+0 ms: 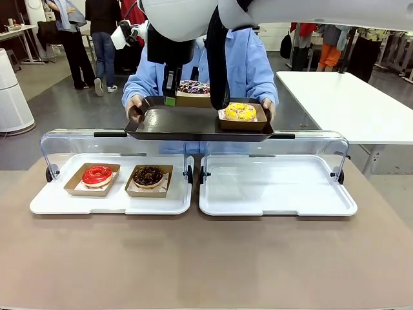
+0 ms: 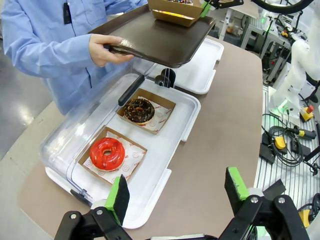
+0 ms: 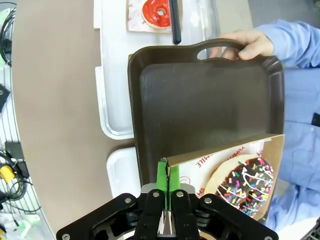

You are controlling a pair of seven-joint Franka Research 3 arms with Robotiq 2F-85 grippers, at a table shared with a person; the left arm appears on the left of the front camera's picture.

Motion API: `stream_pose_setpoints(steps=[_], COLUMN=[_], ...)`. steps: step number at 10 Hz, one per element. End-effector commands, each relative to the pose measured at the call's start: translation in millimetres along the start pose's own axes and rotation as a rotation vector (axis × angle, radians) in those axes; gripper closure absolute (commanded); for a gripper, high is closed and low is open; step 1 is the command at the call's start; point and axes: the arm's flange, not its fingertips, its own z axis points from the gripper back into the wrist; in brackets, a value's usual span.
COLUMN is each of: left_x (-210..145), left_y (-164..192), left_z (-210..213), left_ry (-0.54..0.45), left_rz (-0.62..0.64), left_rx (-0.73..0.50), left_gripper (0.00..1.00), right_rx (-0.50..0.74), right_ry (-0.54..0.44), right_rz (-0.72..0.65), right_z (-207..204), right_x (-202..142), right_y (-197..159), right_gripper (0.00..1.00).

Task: Provide the desired donut to the person.
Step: Place the picked Paper togo box onto the Handle tray extended by the person.

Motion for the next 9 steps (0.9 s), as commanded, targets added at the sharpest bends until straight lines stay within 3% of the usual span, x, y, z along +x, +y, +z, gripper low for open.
stream_pose_setpoints(steps=[1,5,9], left_x=[0.6,0.6,0.6], left_y=[0.2,0.2,0.2], left_z=[0.9,0.9,0.9], left_ry=[-0.021,-0.021,-0.021], left_rz=[-0.009,-0.009,-0.009], left_rx=[-0.003,-0.003,-0.003], left_gripper=[0.0,0.0,0.0], right_rx=[-0.003,0.0,0.052], right_ry=[0.002,0.0,-0.006], right_rz=[0.002,0.0,-0.05], right_z=[1.9,0.0,-34.5], right_x=[-1.0,0.0,6.0], right_y=[2.2,0.0,-15.8], right_gripper=[0.98,0.98,0.98])
